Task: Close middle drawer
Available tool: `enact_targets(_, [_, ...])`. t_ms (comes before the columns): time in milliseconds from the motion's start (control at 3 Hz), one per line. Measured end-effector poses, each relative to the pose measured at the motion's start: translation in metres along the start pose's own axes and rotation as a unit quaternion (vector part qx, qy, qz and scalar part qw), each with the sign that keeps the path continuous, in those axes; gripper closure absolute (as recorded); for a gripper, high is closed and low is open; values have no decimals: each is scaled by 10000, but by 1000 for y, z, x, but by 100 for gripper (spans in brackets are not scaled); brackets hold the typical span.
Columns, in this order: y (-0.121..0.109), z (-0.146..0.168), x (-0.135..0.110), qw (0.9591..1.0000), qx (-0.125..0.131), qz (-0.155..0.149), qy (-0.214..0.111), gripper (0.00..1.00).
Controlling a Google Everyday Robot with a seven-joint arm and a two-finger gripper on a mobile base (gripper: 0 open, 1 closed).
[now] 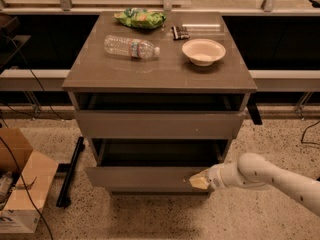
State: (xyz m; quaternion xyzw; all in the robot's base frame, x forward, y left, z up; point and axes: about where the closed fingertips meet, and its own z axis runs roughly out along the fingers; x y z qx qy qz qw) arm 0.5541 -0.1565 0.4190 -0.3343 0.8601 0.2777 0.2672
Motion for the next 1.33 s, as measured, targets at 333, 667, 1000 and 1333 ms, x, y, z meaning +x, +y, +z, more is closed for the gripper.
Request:
enact_targets(333, [-10, 4, -19, 9998, 61, -97, -148, 37])
enact_targets(667, [-13, 4, -29, 9995, 53, -185, -250, 15])
enact_targets(1000, [-13, 6, -30, 9995, 37, -195, -255, 0])
enact_targets(1333, [-13, 6, -30, 9995, 37, -195, -255, 0])
